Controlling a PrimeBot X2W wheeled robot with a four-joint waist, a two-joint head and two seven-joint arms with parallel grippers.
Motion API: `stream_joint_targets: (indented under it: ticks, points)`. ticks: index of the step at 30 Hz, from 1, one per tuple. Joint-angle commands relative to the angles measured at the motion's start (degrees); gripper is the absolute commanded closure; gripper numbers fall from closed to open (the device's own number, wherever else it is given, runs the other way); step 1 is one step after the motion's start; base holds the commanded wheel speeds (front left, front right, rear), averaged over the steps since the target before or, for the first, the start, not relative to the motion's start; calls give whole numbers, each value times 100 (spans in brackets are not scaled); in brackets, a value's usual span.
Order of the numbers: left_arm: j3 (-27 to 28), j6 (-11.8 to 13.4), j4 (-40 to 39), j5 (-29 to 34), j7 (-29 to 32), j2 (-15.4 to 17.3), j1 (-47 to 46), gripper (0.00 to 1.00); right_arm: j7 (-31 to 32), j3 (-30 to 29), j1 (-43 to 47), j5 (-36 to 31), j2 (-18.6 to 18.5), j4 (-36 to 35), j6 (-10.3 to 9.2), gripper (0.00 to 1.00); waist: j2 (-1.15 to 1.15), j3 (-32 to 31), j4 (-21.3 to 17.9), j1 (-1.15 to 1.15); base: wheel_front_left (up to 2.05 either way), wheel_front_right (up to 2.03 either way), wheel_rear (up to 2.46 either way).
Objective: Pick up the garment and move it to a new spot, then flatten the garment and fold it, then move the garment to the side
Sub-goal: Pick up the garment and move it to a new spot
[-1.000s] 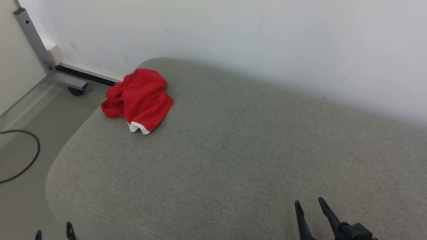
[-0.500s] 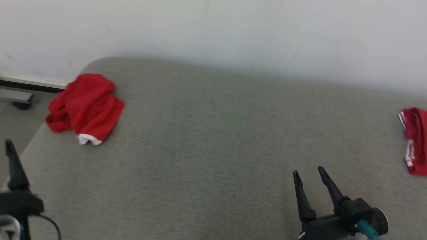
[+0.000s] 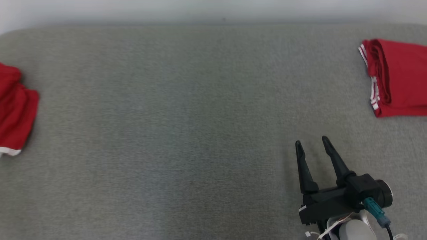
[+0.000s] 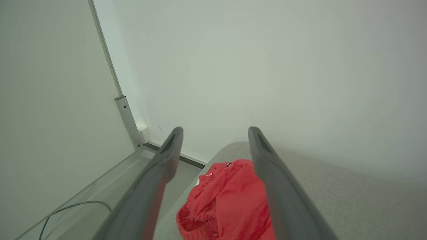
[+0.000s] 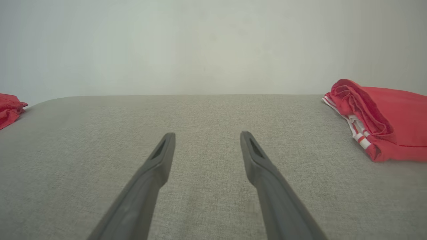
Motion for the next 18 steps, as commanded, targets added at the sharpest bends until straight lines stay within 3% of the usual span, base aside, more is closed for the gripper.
stream_joint_targets:
  ticks: [1,10,18]
  points:
    - [-49,-38,158,-34,113,103,-157,0,0,-3,-113,-52,7,-54,-16,0,-2,698,-633,-1,0,0,0]
    - [-300,-22,1267,-28,892,686,-817,0,-1,-48,-341,-159,8,-282,-17,0,-2,1126,-885,-1,0,0,0]
    - [-482,14,2150,-86,1959,890,-1177,0,-1,-91,-367,-253,7,-488,-17,0,-2,1330,-933,-1,0,0,0]
